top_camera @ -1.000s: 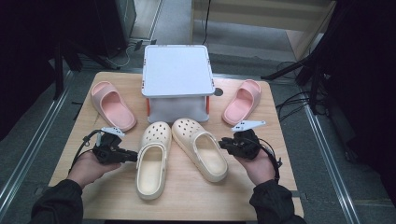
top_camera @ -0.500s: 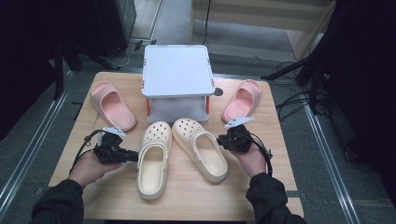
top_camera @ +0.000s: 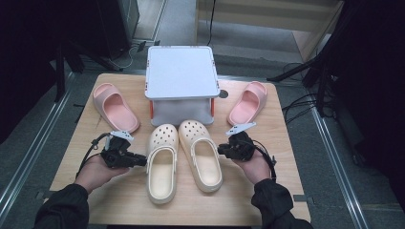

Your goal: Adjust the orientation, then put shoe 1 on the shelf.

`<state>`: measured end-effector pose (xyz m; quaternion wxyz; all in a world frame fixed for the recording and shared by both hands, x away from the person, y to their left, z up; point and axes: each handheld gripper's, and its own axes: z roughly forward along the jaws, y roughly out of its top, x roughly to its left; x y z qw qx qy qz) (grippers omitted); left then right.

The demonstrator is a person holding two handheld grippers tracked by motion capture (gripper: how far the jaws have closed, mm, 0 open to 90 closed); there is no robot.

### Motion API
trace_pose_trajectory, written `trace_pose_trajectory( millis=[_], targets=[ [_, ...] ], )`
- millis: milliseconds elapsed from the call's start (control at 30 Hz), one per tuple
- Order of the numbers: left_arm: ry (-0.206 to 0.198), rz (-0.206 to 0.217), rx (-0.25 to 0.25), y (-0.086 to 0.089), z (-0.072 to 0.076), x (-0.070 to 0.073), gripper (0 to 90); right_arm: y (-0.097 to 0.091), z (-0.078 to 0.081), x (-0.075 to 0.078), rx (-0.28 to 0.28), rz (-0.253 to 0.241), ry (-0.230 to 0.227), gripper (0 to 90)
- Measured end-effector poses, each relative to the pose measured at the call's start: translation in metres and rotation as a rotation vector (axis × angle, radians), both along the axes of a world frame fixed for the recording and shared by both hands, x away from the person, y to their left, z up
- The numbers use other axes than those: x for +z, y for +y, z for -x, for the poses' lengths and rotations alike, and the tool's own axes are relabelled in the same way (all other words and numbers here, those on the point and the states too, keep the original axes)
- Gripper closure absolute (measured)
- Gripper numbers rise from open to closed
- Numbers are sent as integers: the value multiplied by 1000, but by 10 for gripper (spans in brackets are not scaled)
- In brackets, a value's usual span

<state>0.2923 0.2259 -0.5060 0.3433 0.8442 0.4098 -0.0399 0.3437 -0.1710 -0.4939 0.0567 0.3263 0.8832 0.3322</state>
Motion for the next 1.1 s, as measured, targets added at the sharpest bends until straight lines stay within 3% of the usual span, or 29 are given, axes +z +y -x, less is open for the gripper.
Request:
trace_pose_trajectory(
  millis=[167,400,667,800,900,967,1100],
  targets=[
    [8,18,4,-2,0,-1,746,2,6,0,4,-2,12,771],
    [13,29,-37,-14,1,-3,736,7,10,-2,17,2,23,756],
    [0,10,-51,-17,1,-2,725,8,11,-3,10,3,23,746],
    [-31,25,-29,-13,0,4,728,2,15,7,-20,-63,19,727],
    [-54,25,-19,-11,0,9,725,-4,19,18,-62,-169,39,689],
    [-77,34,-11,-10,-1,13,721,-4,26,26,-66,-209,9,676],
    [-117,44,-4,-10,-5,22,721,0,41,34,-48,-221,-28,637]
  ],
)
